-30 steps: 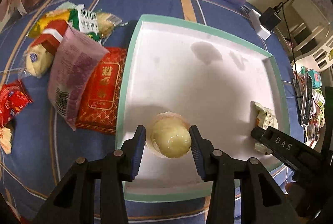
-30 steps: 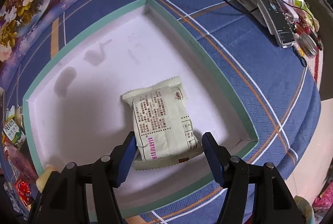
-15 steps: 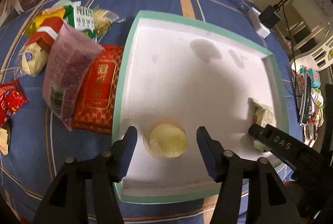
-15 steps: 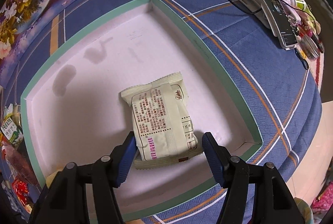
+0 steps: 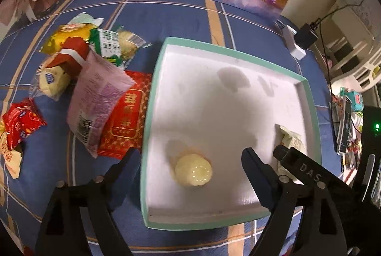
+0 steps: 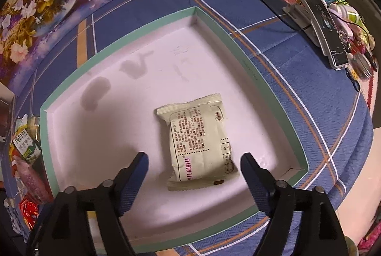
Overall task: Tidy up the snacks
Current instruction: 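Carry both snacks into the white tray and open both tools to release them, then withdraw both tools from the tray back toward the snack pile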
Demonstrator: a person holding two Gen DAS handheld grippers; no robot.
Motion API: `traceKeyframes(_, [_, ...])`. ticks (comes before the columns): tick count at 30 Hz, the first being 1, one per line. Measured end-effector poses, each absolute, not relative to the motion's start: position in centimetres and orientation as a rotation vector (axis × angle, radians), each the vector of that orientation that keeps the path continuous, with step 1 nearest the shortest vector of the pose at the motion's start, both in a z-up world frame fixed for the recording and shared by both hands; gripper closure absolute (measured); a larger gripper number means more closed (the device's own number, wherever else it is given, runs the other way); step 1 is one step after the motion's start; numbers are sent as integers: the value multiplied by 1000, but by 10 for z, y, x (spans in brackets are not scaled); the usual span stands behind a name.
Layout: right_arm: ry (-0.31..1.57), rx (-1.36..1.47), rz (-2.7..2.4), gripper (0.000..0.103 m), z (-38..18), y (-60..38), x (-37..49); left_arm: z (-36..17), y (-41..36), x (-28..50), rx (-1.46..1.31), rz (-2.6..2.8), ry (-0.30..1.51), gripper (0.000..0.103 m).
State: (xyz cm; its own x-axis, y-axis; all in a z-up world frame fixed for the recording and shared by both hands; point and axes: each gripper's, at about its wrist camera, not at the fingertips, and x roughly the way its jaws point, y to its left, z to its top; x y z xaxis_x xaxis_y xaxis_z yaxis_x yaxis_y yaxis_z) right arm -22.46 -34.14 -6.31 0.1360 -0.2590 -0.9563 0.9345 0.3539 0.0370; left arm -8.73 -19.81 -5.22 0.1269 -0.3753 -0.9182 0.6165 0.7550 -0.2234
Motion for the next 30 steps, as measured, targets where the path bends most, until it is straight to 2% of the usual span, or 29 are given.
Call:
traceKeyframes(1, [1086,792,-1008,5,-68,-341,-224,-52,-197,-86,232,-720,1249,15])
traceKeyframes(5, [1082,787,-994,0,-66,-338,-218,-53,-190,-80,233,-670,1243,14])
traceKeyframes(7, [1084,778,-982,0,-66,-337,-215,-52,-188,-78,231,-652,1231,2])
traceKeyframes(8, [1086,773,-978,0,-66,-336,-212,-51,-186,-77,227,-645,1221,1])
traceKeyframes(14, [1081,737,-953,0,-59,-329,-203,-43,-179,-71,233,-601,1187,1])
traceKeyframes(22, [1102,721,-903,0,-52,-317,-195,-44,-167,-62,190,-600,1228,1])
traceKeyframes(30, [1032,706,-805,0,-29,-299,-180,-31,-137,-38,71,-583,1250,1])
